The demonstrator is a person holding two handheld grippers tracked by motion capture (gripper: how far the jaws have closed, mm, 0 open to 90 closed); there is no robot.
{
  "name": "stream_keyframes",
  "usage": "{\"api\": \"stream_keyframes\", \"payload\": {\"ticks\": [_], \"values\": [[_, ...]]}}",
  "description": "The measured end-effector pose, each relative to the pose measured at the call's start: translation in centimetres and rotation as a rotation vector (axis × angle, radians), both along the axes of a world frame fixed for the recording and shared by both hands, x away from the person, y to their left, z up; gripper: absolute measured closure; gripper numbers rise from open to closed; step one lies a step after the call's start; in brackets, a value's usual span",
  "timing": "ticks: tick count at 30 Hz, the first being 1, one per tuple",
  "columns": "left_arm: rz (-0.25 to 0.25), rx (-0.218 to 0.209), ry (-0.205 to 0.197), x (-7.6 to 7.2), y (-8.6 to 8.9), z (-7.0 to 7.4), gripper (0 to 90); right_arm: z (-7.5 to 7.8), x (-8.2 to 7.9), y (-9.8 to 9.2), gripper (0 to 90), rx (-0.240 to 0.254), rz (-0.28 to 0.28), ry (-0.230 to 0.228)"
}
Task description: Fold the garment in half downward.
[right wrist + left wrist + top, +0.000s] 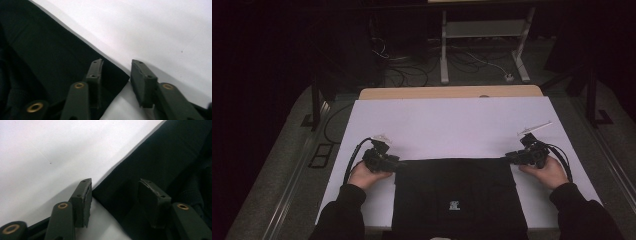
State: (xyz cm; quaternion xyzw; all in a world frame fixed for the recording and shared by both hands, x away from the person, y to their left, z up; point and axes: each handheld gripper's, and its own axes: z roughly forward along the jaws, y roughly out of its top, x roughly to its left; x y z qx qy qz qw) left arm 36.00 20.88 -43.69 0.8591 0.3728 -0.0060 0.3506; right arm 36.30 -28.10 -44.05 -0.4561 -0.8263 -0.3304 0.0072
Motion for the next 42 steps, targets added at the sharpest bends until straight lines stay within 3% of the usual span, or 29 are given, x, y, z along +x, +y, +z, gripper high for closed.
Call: {"api": "stream_keyframes", "payload": {"ticks": [6,13,19,24,26,30,37,40,42], "values": [[0.042,0.029,-0.019,-0.1,-0.1,0.0,62.8,-0.2,0.0,0.1,82.3,0.017,-0.006,0.029],[0.064,0.061,-0.047,-0.3,-0.2,0.0,84.9,-0.1,-0.2,0.0,85.6,0.032,-0.007,0.039],[0.068,0.108,-0.085,-0.8,-0.7,0.4,87.1,-0.1,-0.8,0.0,86.1,0.026,-0.014,0.026],[0.07,0.12,-0.123,-1.1,-0.9,0.7,87.5,0.2,-1.4,0.0,86.5,0.018,-0.03,0.005],[0.07,0.139,-0.14,-1.2,-0.9,0.7,87.6,0.5,-1.4,-0.2,86.8,0.045,-0.053,0.013],[0.083,0.14,-0.155,-1.0,-0.9,1.0,87.6,1.2,-1.3,-0.8,87.0,0.104,-0.105,0.004],[0.096,0.166,-0.206,-0.8,-0.9,1.5,87.8,1.4,-0.9,-0.8,87.0,0.1,-0.136,-0.019],[0.106,0.145,-0.202,-0.6,-0.7,1.7,87.9,1.6,-0.5,-0.8,87.0,0.098,-0.137,-0.026],[0.103,0.157,-0.202,-0.5,-0.7,1.8,88.0,1.8,-0.3,-0.7,87.0,0.101,-0.138,-0.032]]}}
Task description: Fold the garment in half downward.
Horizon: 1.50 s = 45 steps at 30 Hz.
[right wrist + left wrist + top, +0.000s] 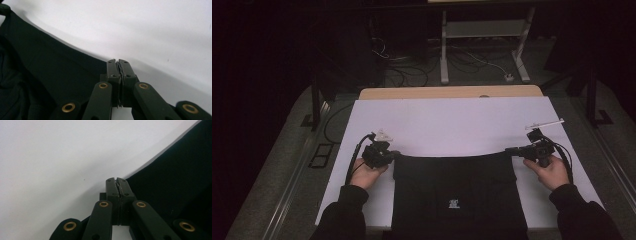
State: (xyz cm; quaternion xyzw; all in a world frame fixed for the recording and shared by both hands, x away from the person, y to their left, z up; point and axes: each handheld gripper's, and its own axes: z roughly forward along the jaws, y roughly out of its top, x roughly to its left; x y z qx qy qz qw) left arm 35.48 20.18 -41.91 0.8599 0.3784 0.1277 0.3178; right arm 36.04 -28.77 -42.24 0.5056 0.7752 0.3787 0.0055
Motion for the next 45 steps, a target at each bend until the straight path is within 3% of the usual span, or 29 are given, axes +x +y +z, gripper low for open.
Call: {"api": "stream_keyframes", "payload": {"ticks": [8,11,15,21,25,30,35,38,45], "values": [[0.031,0.006,-0.058,1.0,-0.2,1.2,88.0,0.9,1.0,-0.2,87.0,-0.01,-0.022,-0.032],[0.028,0.044,-0.074,1.4,-0.5,1.8,88.0,1.4,1.4,-0.6,87.0,0.008,-0.037,-0.039],[0.03,0.046,-0.081,2.0,-0.5,2.5,88.0,2.0,2.0,-0.7,87.0,0.016,-0.046,-0.043],[0.048,0.025,-0.064,2.7,-0.1,2.7,87.8,2.2,3.2,-0.4,87.0,0.014,-0.049,-0.042],[0.051,0.058,-0.057,3.0,-0.2,2.8,87.8,2.9,3.5,-0.1,86.9,-0.006,-0.045,-0.043],[0.055,0.061,-0.068,3.8,-0.6,3.8,87.8,3.9,4.0,0.1,86.9,-0.03,-0.043,-0.052],[0.052,0.072,-0.072,4.9,-1.0,4.8,87.8,4.4,4.7,-0.2,86.9,-0.017,-0.056,-0.061],[0.063,0.057,-0.069,5.6,-1.0,5.1,87.8,4.4,5.3,-0.3,86.9,-0.021,-0.06,-0.054],[0.071,0.08,-0.069,7.4,-1.6,5.4,87.8,4.6,6.7,-0.6,86.8,-0.007,-0.076,-0.059]]}}
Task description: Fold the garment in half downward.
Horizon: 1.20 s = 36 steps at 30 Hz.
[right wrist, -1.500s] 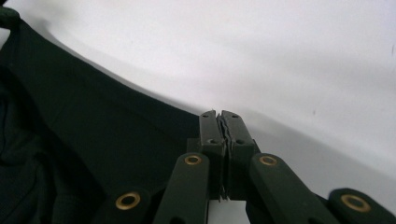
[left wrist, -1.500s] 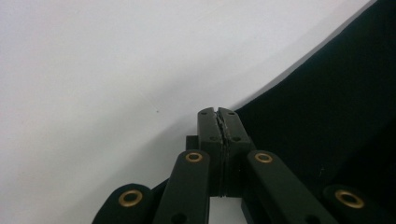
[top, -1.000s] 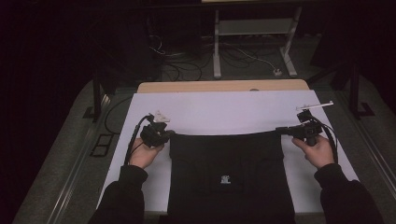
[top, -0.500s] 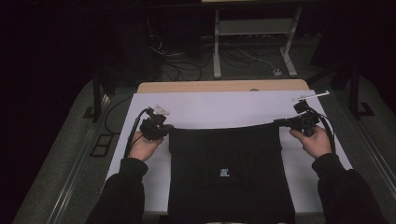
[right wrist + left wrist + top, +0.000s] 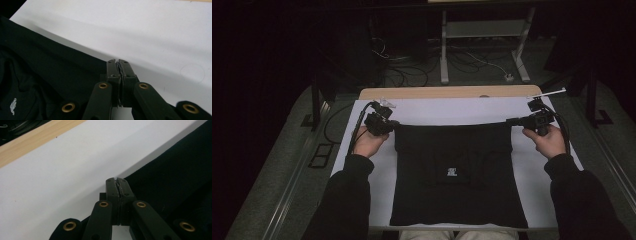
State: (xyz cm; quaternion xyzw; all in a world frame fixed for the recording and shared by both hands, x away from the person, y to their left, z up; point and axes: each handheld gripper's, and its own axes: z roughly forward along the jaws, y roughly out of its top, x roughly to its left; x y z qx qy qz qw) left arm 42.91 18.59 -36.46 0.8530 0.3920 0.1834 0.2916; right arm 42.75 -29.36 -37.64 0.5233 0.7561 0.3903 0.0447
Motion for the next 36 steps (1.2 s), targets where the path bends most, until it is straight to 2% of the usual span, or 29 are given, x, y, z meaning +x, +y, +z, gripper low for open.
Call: {"api": "stream_keyframes", "payload": {"ticks": [3,5,12,21,28,36], "values": [[-0.012,0.018,0.003,0.7,-0.2,0.2,87.8,0.1,0.4,0.0,86.8,-0.011,0.001,-0.011],[-0.009,0.012,0.001,1.1,-0.3,0.3,87.8,0.2,0.7,0.0,86.9,-0.016,-0.008,-0.012],[-0.009,0.019,-0.011,2.3,-0.7,1.0,87.8,0.2,1.5,-0.2,86.8,0.004,-0.024,-0.018],[-0.007,0.022,-0.005,3.6,-1.0,1.0,87.8,0.4,2.6,-0.5,86.7,0.005,-0.039,-0.014],[0.02,-0.008,-0.004,4.4,-0.6,0.7,87.8,0.3,3.4,-0.5,86.6,0.032,-0.047,-0.027],[0.038,-0.021,0.01,5.4,-0.2,0.1,87.8,-0.2,4.4,-0.1,86.6,0.022,-0.05,-0.026]]}}
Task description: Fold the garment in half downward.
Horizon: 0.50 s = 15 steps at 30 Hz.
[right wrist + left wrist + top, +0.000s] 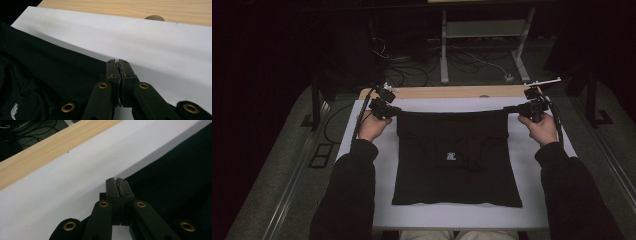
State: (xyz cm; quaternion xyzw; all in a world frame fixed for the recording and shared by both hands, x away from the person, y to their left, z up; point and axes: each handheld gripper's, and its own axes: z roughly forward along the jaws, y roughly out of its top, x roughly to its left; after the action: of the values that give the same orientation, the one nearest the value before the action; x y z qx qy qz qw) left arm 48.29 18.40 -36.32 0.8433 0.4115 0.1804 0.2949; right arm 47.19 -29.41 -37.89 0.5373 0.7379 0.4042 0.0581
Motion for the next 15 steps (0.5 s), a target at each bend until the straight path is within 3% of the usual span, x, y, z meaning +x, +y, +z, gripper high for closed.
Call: {"api": "stream_keyframes", "payload": {"ticks": [4,7,15], "values": [[0.01,-0.024,0.006,0.3,0.0,-0.5,87.8,-0.4,0.3,0.1,86.7,-0.004,-0.002,0.005],[0.011,-0.078,0.022,0.6,0.0,-0.8,87.7,-0.7,0.4,0.0,86.5,0.0,-0.002,0.015],[0.034,-0.085,0.052,1.5,0.4,-2.1,87.7,-1.6,1.0,-0.4,86.0,0.018,0.012,0.015]]}}
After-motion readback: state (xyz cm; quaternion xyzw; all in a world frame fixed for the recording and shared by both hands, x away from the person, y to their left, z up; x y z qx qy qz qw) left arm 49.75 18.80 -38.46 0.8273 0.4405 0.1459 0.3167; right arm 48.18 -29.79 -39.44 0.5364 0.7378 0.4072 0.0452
